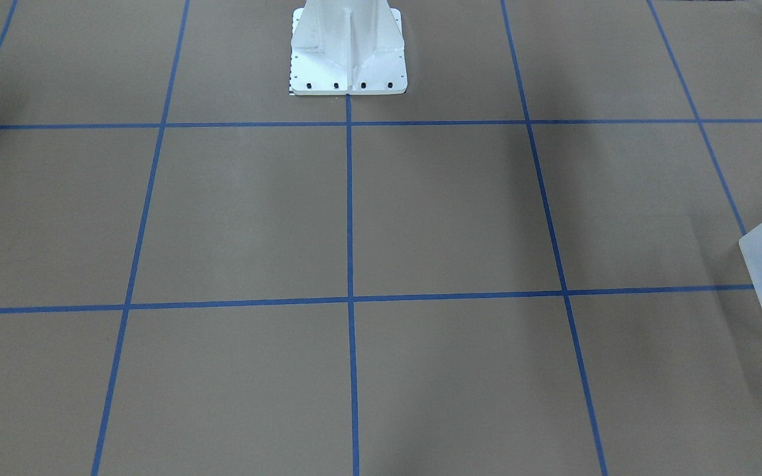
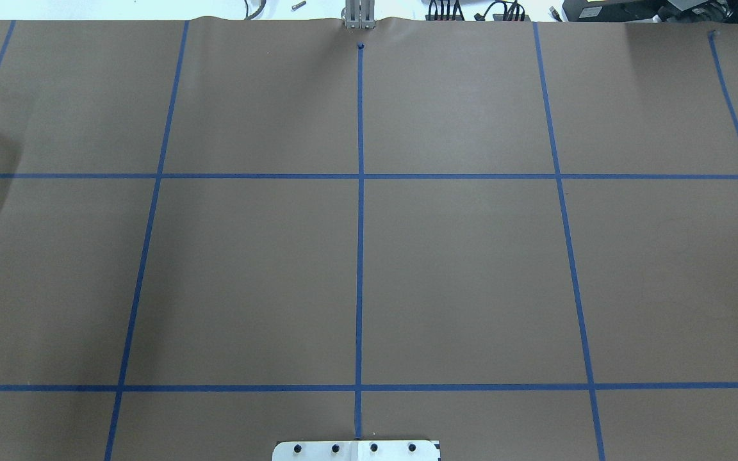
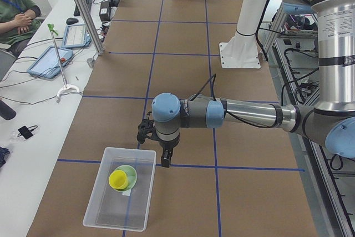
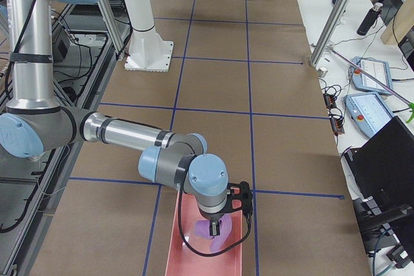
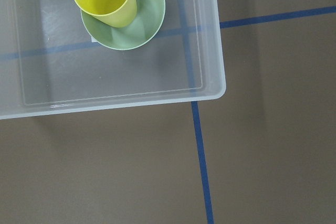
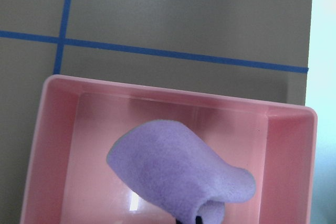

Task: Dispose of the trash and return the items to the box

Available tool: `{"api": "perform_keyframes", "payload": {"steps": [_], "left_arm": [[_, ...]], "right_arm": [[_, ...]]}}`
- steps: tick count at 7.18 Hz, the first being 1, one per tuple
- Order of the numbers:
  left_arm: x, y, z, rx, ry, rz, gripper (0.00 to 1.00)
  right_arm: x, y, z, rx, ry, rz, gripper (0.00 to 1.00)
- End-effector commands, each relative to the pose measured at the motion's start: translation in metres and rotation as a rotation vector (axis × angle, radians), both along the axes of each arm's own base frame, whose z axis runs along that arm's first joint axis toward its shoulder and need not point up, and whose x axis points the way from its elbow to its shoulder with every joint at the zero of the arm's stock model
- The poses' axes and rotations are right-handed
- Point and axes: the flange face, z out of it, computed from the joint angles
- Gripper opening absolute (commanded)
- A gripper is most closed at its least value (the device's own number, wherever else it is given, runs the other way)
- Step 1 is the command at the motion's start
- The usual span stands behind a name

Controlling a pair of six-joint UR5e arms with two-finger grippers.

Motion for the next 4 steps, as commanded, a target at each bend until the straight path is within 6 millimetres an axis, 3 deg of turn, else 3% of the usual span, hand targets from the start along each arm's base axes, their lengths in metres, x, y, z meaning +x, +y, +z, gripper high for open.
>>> {"api": "perform_keyframes", "payload": {"steps": [1,2,3,4], "left_arm": [[0.000,0.001,0.002,-0.003,0.001,0.001,0.99],[0.000,0.000,0.002,-0.004,0.001,0.000,0.99],[0.000,0.000,0.004,-0.009,0.001,0.000,0.99],[0.000,0.000,0.004,-0.009,0.001,0.000,0.99]], "right_arm": [[-0.028,0.034,0.043,-0.002,-0.035,0.015,0.47],[-0.034,0.022,0.028,0.007,-0.083,0.049,0.91],[-0.049,-0.021,-0.020,0.034,-0.099,0.089,1.00],[-0.070,-0.050,-0.063,0.069,-0.101,0.070,1.00]]}}
